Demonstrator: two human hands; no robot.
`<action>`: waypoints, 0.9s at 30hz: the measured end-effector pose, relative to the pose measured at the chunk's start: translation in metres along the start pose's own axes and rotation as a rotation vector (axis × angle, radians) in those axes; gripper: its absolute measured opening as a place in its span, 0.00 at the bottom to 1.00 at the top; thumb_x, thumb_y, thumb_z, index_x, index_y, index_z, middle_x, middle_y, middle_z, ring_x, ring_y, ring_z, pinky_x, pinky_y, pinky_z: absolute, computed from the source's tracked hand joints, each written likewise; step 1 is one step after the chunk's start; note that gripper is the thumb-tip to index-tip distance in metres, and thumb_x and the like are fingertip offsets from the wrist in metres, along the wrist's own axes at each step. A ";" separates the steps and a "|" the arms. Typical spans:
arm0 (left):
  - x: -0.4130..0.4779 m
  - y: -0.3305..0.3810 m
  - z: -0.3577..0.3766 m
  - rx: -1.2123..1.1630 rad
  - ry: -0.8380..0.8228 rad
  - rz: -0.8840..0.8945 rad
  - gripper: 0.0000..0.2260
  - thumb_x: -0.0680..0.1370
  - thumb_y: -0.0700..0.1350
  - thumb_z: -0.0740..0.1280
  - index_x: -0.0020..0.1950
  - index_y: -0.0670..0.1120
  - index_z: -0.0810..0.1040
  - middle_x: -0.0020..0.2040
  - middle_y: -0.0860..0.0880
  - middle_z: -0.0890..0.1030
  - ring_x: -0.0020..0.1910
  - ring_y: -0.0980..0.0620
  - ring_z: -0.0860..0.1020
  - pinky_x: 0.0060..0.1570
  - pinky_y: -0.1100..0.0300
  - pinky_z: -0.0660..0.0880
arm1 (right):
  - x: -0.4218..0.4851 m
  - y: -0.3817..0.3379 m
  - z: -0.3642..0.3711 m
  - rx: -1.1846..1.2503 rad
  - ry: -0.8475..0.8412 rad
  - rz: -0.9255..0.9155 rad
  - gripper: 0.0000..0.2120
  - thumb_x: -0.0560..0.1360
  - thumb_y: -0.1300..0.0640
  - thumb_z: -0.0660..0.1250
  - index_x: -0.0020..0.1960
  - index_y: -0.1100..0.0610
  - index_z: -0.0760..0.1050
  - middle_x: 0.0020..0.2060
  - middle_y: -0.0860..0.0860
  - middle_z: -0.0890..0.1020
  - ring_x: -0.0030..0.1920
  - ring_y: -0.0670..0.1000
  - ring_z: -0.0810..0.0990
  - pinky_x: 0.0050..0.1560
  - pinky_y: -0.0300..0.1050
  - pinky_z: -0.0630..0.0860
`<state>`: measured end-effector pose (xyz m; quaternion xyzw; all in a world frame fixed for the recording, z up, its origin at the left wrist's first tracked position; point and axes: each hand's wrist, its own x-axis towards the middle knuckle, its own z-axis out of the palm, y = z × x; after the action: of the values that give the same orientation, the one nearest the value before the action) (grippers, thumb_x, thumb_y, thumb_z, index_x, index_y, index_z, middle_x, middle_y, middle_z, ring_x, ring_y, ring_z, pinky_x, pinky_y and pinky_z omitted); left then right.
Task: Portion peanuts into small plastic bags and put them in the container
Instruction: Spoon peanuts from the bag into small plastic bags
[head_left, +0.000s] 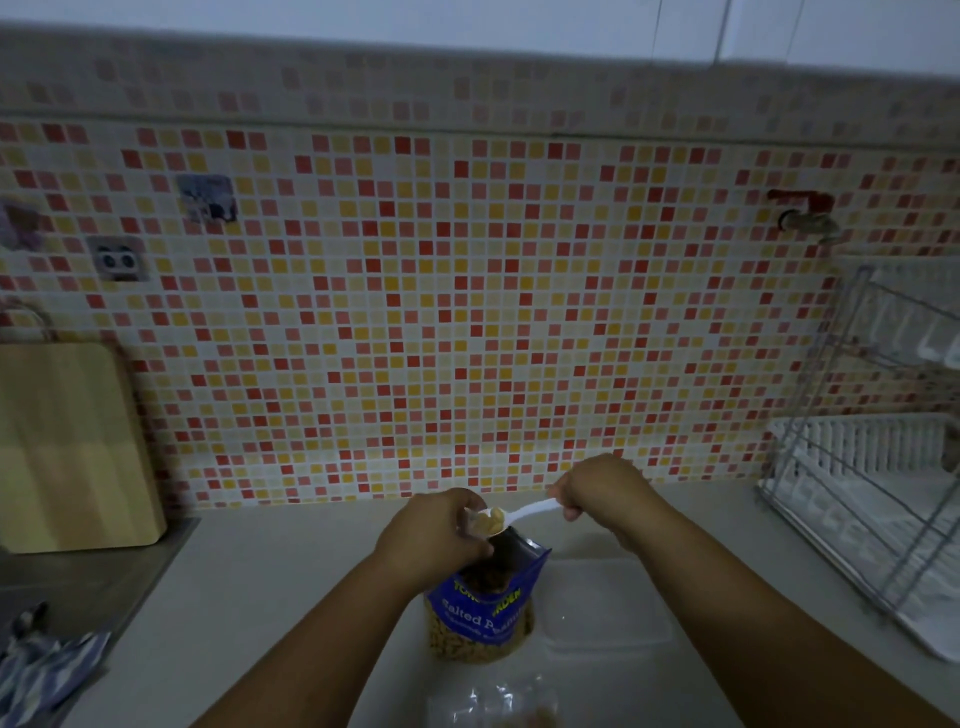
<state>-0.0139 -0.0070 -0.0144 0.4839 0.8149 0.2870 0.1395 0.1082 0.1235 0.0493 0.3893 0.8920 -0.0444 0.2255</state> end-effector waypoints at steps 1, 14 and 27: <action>0.001 0.001 0.001 -0.012 0.004 0.007 0.22 0.68 0.50 0.74 0.61 0.54 0.74 0.52 0.52 0.79 0.48 0.54 0.77 0.46 0.61 0.76 | -0.007 -0.005 0.004 0.072 0.136 -0.069 0.18 0.78 0.59 0.59 0.67 0.56 0.71 0.63 0.55 0.76 0.61 0.55 0.74 0.61 0.49 0.71; 0.001 -0.024 -0.011 -0.693 0.170 -0.103 0.11 0.68 0.43 0.76 0.48 0.50 0.81 0.51 0.49 0.82 0.52 0.49 0.79 0.50 0.56 0.76 | -0.055 -0.006 -0.008 -0.165 1.291 -0.471 0.07 0.63 0.59 0.66 0.36 0.53 0.83 0.26 0.47 0.80 0.35 0.52 0.75 0.41 0.44 0.56; -0.010 -0.021 -0.010 -0.872 0.166 -0.163 0.17 0.68 0.44 0.75 0.55 0.47 0.79 0.53 0.49 0.82 0.53 0.51 0.79 0.47 0.60 0.76 | -0.002 -0.039 0.073 -0.087 0.486 -0.216 0.14 0.77 0.52 0.61 0.59 0.55 0.76 0.53 0.54 0.81 0.60 0.56 0.70 0.60 0.49 0.65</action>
<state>-0.0291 -0.0268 -0.0201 0.2897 0.6616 0.6294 0.2867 0.1082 0.0760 -0.0192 0.2812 0.9573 0.0649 0.0150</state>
